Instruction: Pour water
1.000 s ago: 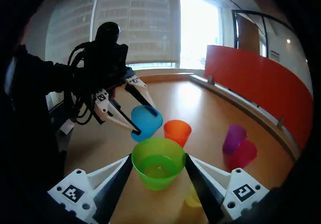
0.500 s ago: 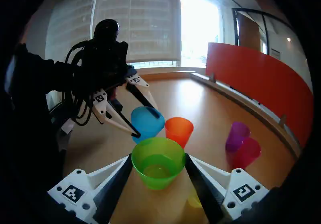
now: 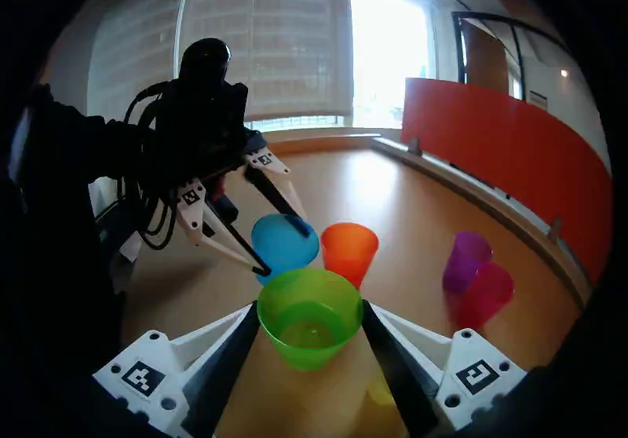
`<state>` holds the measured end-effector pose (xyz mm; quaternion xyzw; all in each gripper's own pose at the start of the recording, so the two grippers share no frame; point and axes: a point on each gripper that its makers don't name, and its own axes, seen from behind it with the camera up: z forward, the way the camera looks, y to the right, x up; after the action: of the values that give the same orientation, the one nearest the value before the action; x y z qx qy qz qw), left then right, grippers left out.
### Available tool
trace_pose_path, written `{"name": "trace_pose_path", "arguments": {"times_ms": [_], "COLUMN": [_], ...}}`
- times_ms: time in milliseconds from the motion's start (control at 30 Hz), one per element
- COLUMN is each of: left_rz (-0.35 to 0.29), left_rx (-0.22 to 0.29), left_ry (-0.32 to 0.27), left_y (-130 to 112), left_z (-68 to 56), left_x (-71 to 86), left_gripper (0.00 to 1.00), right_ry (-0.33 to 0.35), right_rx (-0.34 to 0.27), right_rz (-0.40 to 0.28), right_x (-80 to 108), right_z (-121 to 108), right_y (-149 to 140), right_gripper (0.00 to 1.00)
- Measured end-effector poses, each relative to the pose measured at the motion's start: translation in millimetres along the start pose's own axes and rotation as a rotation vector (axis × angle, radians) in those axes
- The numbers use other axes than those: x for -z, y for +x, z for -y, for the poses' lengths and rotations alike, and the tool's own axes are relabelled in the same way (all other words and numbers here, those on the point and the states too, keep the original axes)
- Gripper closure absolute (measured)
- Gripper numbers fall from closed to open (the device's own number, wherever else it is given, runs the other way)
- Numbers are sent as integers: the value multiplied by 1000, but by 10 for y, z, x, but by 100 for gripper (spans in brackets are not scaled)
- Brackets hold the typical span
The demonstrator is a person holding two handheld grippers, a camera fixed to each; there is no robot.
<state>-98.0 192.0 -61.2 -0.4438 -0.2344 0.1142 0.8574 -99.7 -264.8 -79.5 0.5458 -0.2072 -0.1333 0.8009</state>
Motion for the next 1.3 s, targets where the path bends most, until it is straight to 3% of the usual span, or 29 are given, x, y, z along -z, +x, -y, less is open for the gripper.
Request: {"name": "trace_pose_path", "arguments": {"times_ms": [1300], "left_rz": [21], "left_rx": [-22], "left_ry": [-7], "left_y": [-224], "left_z": [-15], "left_x": [-86], "left_gripper": [13], "right_ry": [5], "right_rx": [-16], "right_rz": [32], "right_x": [-118], "right_z": [-37], "right_y": [-178], "right_gripper": [6]}}
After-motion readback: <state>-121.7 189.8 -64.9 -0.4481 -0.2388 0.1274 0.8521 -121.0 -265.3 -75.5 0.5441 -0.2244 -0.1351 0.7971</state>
